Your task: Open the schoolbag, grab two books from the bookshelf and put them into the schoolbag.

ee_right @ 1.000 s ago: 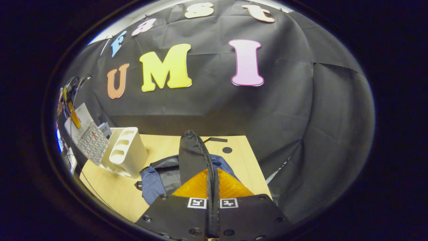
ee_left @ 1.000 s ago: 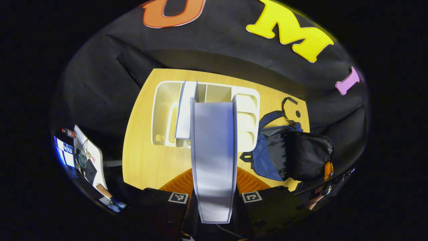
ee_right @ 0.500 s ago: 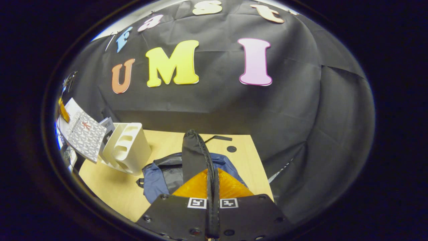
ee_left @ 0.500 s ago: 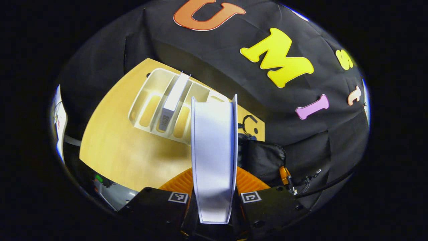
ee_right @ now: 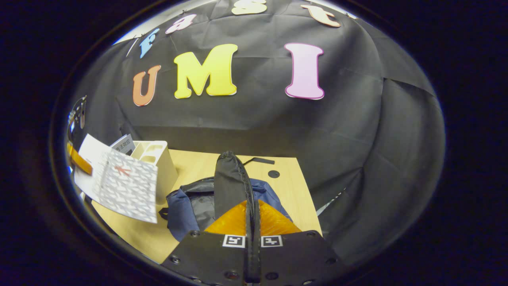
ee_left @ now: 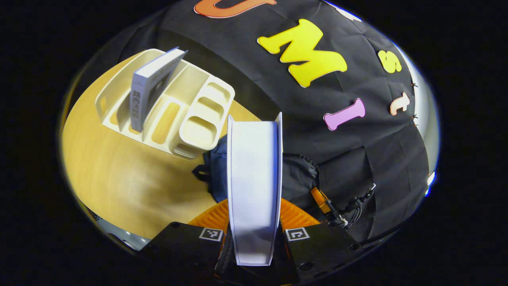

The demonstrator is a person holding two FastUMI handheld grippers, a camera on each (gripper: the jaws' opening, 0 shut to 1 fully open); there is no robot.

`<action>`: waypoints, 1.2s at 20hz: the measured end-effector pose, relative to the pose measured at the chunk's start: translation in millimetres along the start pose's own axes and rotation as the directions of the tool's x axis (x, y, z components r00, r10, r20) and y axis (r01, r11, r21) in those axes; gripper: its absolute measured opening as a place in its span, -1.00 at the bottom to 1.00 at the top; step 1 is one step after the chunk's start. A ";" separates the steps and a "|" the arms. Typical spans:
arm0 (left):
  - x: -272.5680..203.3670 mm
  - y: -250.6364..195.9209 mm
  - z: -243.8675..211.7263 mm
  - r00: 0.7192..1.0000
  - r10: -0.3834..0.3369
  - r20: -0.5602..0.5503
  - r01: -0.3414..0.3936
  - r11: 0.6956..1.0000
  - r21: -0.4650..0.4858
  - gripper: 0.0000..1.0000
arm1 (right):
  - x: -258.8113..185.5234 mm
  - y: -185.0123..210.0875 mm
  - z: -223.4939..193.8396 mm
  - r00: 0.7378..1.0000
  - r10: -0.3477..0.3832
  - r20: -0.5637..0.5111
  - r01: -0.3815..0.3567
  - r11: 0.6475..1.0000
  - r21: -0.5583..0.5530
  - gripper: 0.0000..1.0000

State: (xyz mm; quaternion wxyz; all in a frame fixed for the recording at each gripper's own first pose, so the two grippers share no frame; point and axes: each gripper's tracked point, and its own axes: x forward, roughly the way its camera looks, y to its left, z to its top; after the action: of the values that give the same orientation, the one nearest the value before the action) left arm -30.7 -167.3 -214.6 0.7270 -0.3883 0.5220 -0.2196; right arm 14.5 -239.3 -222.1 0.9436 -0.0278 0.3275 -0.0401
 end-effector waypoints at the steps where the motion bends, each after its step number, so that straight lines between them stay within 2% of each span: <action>1: 20.9 -1.1 -8.7 1.000 -0.007 -0.008 0.007 1.000 0.016 -0.14 | 0.9 -0.7 -1.0 1.000 -0.001 -0.004 0.001 1.000 -0.002 -0.95; 2: 39.9 0.7 -16.9 1.000 -0.003 -0.019 0.004 1.000 0.031 -0.14 | 2.3 -0.8 -2.1 1.000 0.000 -0.009 0.000 1.000 -0.003 -1.00; 7: 108.6 13.5 -39.6 0.999 -0.005 -0.052 0.008 0.998 0.060 -0.14 | 4.5 -4.9 -3.1 1.000 0.010 -0.013 -0.010 1.000 0.015 -1.00; 10: 140.6 19.1 -43.6 0.997 -0.019 -0.070 0.020 1.000 0.021 -0.14 | 6.5 -7.4 -2.9 1.000 0.018 -0.016 -0.018 1.000 0.024 -1.00; 15: 183.7 12.8 -43.2 0.992 -0.107 -0.066 0.103 0.992 -0.068 -0.14 | 8.5 -8.9 4.0 0.999 0.026 -0.021 -0.026 1.000 0.017 -1.00; 17: 196.5 9.0 -44.3 0.989 -0.131 -0.072 0.125 0.988 -0.088 -0.12 | 8.5 -9.5 7.8 0.999 0.025 -0.023 -0.025 1.000 0.012 -0.95; 18: 202.9 7.6 -44.7 0.987 -0.139 -0.080 0.131 0.987 -0.092 -0.14 | 9.0 -9.9 10.1 0.999 0.024 -0.022 -0.024 1.000 0.009 -1.00; 24: 257.1 -13.6 -50.3 0.970 -0.213 -0.120 0.196 0.971 -0.136 -0.15 | 9.2 -19.9 26.6 1.000 0.005 -0.012 -0.005 1.000 -0.002 -1.00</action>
State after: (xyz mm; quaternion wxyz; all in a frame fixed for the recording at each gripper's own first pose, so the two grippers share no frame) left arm 15.9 -378.7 -362.8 0.6386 -0.4687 0.5391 -0.2863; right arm 37.1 -259.3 -205.4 0.9418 -0.0277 0.3330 -0.0378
